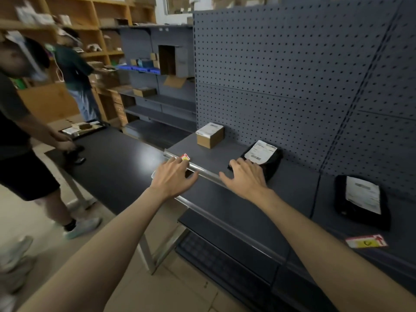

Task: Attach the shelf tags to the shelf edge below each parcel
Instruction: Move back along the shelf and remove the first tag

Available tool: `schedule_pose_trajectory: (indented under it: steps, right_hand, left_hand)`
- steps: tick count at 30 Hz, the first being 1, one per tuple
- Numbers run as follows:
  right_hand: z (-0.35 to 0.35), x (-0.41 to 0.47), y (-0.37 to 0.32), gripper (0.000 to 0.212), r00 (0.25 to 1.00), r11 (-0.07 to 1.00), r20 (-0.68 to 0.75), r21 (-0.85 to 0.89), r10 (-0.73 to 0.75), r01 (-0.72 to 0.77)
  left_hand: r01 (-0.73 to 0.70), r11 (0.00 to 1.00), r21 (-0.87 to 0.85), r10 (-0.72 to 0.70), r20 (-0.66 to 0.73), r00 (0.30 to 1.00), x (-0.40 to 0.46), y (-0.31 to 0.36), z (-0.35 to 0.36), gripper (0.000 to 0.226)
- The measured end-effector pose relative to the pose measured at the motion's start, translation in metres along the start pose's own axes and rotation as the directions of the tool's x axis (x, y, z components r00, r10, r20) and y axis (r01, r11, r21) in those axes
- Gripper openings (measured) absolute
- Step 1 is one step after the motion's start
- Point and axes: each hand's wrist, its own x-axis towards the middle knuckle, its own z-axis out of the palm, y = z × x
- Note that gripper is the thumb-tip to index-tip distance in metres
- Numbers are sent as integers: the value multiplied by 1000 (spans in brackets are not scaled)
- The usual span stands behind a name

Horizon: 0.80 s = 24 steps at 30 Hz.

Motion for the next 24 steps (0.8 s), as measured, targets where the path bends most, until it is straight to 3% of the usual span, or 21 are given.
schedule_pose_trajectory:
  steps: [5,12,17,24]
  right_hand:
    - [48,64,-47,49,1000,1000,26,-9,-15,15]
    - [98,136,-88,49,994,1000,107,12,5,-6]
    - [122,173,-95,54,988,999,149,-32,47,-43]
    - [153,219,-108,39,976,992,182,-74,119,-107]
  left_hand:
    - [69,998,-9,-69,38,997,31,-77,31,59]
    - [58,998,-31,-56,78,995,74,-151,76,53]
    - [-27,998,-61,34,115,993,116,-182,112,44]
    - [-230,963,-138,254,199,946,169,-196,166,34]
